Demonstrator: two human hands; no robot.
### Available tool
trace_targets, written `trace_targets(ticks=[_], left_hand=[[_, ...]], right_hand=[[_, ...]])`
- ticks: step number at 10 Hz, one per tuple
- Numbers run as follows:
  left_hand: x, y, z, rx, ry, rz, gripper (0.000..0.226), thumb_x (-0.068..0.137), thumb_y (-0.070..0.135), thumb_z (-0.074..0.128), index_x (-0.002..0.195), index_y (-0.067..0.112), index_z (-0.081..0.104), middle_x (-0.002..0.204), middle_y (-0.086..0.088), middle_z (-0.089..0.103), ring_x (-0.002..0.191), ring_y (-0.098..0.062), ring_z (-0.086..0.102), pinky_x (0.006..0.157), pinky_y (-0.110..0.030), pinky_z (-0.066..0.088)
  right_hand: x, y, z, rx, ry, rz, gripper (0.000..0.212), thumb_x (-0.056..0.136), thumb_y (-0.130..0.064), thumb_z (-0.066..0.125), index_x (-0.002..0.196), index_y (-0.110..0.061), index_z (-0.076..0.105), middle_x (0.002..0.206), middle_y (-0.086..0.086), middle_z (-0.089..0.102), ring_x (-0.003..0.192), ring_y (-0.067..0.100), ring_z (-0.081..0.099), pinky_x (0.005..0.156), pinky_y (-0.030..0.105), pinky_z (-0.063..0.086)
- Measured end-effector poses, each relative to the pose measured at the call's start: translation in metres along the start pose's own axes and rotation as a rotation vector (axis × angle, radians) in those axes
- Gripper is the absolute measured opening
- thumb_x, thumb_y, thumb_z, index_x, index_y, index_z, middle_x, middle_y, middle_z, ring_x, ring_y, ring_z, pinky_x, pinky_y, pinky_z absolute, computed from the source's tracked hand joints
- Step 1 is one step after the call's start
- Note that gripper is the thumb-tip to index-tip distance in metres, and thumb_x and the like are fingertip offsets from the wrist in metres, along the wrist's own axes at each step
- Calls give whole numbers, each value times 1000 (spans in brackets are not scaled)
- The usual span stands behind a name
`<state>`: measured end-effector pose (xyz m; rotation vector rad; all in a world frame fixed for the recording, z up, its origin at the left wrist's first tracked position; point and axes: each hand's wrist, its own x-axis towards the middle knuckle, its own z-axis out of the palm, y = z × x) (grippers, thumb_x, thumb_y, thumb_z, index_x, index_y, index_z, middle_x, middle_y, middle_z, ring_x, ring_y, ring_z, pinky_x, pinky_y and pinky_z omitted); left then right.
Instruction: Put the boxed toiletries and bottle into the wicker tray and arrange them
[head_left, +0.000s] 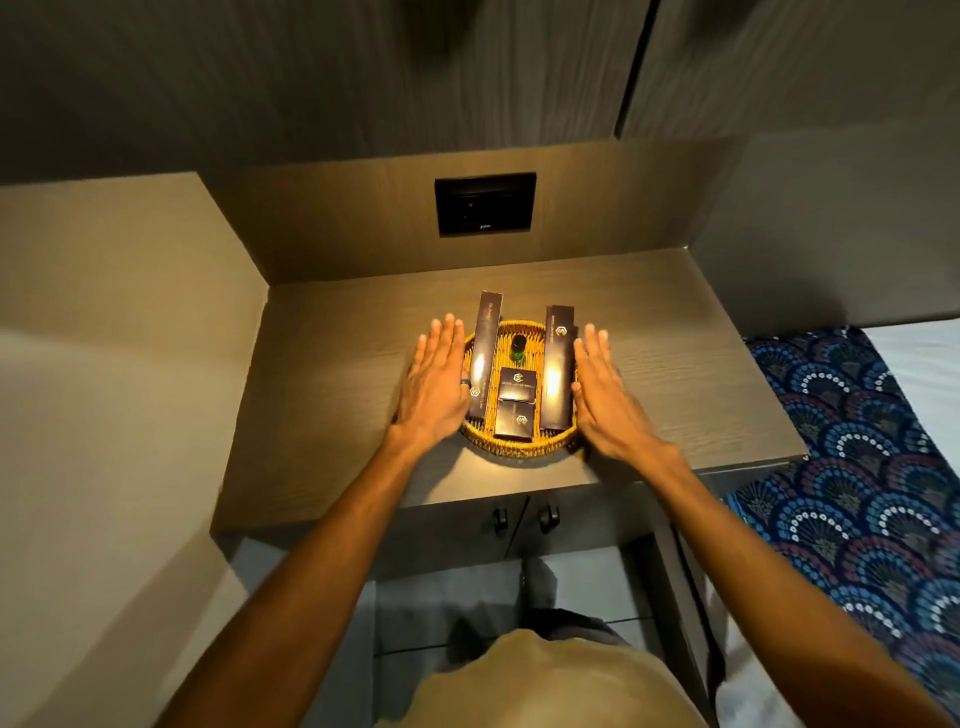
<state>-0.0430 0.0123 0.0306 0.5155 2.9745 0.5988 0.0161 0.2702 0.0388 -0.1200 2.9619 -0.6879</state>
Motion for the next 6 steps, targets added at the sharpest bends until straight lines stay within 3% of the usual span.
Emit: trace_targets(ticks=[1,3,5,6], left_hand=[[-16,11,9,66,56,-110,95,96,13,59,160,6,-10,170,-15,-13,157,-27,-14,126,-39,-13],[-23,16,2,40,24,-137,101,94,24,65,160,4,-9,169,-15,-15,157,-28,-14,125,-39,-13],[-26,18,-7,25,39,-115,85,100,10,49,161,6,-9,171,-15,-13,158,-26,-12,125,-37,-11],[-31,20,-12,3,75,-117,73,107,20,37,160,8,-10,170,-14,-15,158,-26,-13,126,-39,-10]], right_hand=[[13,10,-8,-40,-56,-102,64,110,-28,27,164,-9,-3,171,10,-15,159,23,-15,131,45,5],[22,8,-18,-66,-89,-145,64,109,-34,23,164,-8,2,172,11,-9,156,18,-15,130,45,7],[4,-14,-29,-88,-75,-123,62,111,-26,27,163,-5,-1,172,15,-10,160,26,-11,133,48,4],[-4,-22,-39,-121,-106,-121,65,111,-31,27,163,-5,-3,172,15,-12,161,27,-11,132,47,1]])
